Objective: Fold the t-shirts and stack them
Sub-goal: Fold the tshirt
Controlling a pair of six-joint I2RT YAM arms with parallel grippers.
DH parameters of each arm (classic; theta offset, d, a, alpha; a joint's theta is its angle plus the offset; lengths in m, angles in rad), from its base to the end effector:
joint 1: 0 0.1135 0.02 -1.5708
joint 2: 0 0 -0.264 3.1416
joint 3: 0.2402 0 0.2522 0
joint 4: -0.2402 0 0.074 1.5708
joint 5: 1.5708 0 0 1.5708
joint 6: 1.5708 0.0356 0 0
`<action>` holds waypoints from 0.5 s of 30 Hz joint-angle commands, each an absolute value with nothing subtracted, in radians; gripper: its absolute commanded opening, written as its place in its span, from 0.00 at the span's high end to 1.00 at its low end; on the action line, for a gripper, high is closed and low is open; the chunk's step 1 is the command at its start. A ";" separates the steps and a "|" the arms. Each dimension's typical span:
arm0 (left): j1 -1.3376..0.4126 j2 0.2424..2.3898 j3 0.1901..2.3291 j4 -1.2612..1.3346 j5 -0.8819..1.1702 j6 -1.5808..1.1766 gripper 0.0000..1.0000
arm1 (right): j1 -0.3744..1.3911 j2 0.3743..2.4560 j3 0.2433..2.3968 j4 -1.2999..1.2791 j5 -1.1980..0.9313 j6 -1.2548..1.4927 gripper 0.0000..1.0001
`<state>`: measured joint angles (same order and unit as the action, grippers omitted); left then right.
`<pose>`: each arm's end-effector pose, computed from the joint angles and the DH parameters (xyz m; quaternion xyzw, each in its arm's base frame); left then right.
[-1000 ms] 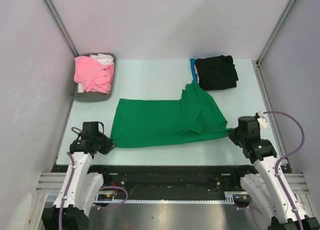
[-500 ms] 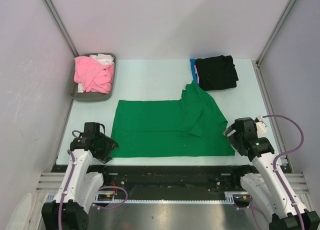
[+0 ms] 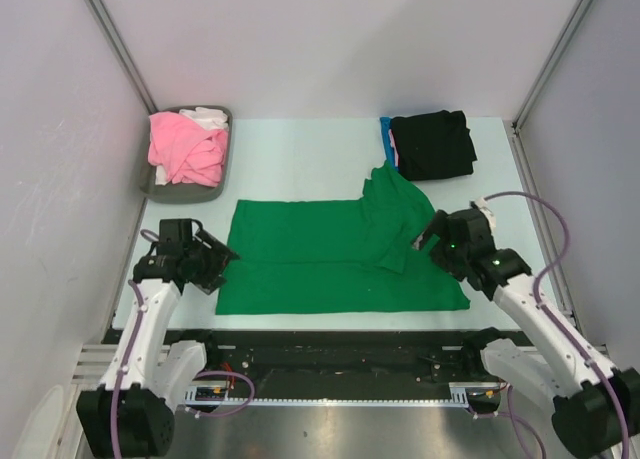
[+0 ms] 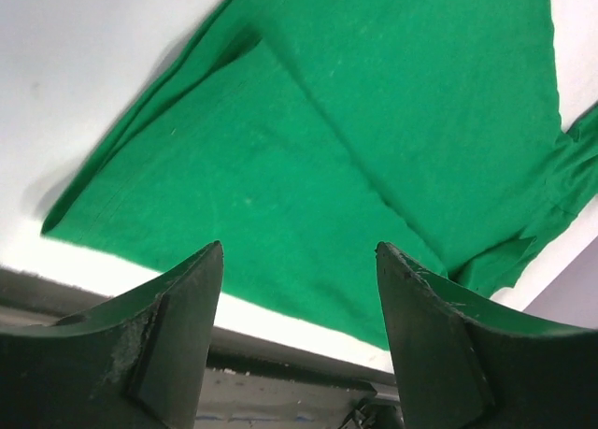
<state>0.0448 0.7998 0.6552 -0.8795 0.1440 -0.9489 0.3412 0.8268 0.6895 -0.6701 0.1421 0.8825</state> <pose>0.1440 0.0013 0.2336 -0.4407 0.8535 -0.1799 0.2120 0.1596 0.0513 0.2547 0.2730 0.8849 0.1595 0.3420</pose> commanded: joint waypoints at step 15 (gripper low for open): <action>0.037 1.025 0.598 -0.571 0.153 -0.899 0.29 | 0.531 1.236 0.696 -0.315 0.132 0.867 0.00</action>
